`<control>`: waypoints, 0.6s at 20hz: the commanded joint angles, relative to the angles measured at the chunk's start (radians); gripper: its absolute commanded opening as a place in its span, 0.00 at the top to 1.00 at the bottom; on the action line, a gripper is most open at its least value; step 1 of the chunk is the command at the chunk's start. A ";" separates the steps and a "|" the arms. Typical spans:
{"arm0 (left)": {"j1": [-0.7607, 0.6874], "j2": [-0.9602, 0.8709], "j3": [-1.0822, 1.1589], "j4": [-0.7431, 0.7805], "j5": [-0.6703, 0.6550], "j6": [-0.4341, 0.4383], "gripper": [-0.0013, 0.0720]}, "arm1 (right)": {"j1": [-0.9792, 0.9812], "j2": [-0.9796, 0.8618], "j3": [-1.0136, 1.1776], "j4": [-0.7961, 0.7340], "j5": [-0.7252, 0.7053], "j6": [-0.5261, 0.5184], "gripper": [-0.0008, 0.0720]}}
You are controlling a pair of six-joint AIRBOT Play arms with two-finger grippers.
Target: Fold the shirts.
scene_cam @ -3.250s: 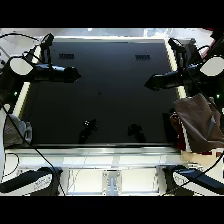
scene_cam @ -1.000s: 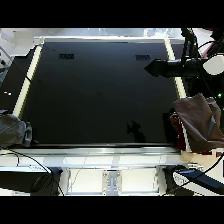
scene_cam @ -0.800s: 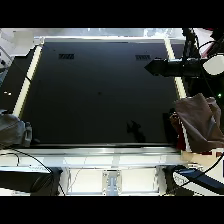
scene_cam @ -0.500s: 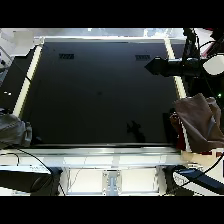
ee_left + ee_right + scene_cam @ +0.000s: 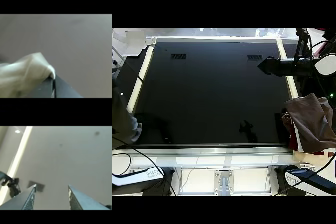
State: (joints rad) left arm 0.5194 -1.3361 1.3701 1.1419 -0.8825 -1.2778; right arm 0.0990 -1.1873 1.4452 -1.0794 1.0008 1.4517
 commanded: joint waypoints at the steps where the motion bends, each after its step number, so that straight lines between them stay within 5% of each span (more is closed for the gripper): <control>1: -0.260 0.064 0.000 -0.418 -0.079 0.059 0.97 | -0.008 0.001 0.029 -0.124 -0.026 -0.006 0.38; 5: -0.666 0.006 0.000 -0.413 -0.107 0.056 0.97 | -0.072 0.001 0.148 -0.171 0.031 -0.006 0.38; 12: -1.197 -0.263 0.000 -0.430 0.182 -0.024 0.97 | -0.215 0.001 0.336 -0.193 0.164 -0.006 0.38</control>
State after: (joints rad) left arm -0.4931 -1.5013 1.3701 0.7376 -0.8349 -1.2793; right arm -0.0666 -1.1870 1.7256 -1.2591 1.0996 1.4448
